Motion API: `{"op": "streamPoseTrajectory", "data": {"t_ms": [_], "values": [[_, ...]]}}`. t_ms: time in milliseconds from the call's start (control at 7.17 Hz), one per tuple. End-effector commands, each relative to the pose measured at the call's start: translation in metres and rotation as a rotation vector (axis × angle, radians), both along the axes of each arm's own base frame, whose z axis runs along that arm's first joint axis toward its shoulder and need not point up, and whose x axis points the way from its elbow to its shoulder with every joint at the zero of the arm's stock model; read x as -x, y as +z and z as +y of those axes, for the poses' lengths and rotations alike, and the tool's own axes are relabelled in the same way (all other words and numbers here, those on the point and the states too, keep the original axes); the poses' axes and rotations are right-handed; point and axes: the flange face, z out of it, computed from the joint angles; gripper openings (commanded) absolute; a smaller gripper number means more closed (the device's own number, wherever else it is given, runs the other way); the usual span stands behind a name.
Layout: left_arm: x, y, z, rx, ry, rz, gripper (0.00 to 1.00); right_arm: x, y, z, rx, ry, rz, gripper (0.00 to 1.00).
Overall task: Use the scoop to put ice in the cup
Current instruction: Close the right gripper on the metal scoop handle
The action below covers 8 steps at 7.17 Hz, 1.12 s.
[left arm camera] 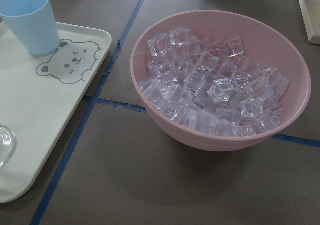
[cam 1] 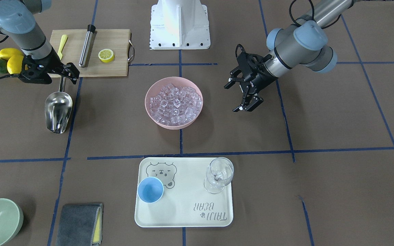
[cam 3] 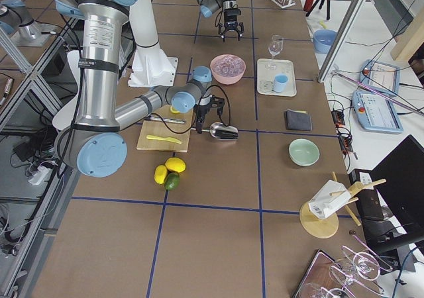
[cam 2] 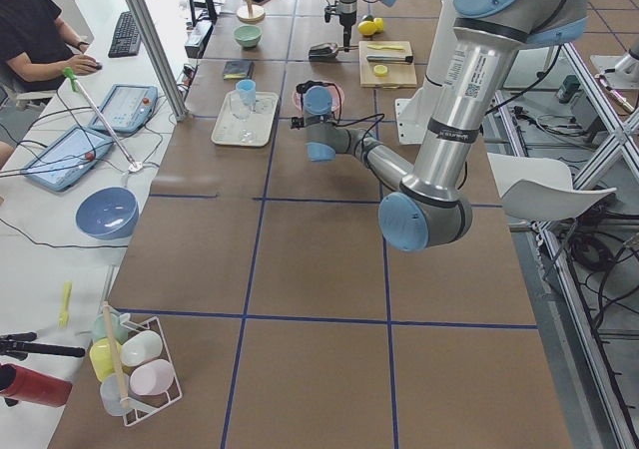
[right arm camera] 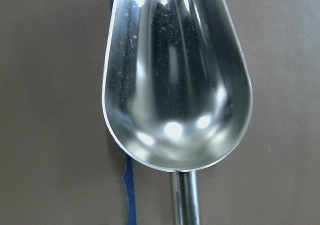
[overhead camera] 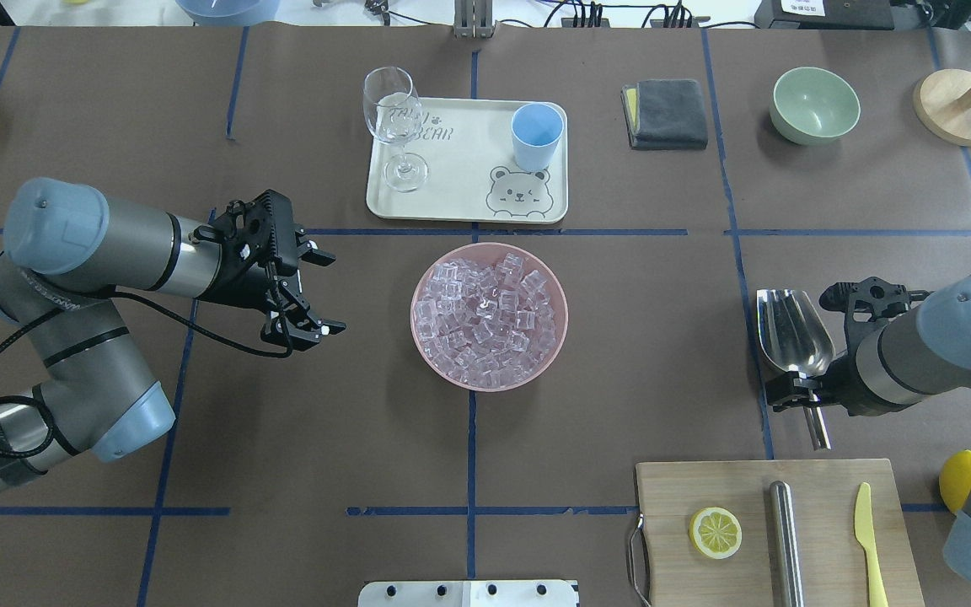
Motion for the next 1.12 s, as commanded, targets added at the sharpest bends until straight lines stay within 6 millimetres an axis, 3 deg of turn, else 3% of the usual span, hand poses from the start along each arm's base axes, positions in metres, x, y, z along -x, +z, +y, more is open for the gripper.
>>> {"op": "streamPoseTrajectory", "data": {"t_ms": [0, 698, 977], "values": [[0.0, -0.001, 0.0, -0.001, 0.001, 0.001, 1.0, 0.004, 0.011, 0.0, 0.016, -0.012, 0.013, 1.0], [0.0, -0.004, 0.001, -0.006, 0.001, 0.007, 1.0, 0.011, 0.026, 0.003, 0.034, -0.04, -0.11, 0.97], [0.0, -0.005, 0.0, -0.007, 0.001, 0.009, 1.0, 0.01, 0.029, 0.003, 0.039, -0.038, -0.102, 0.87]]}}
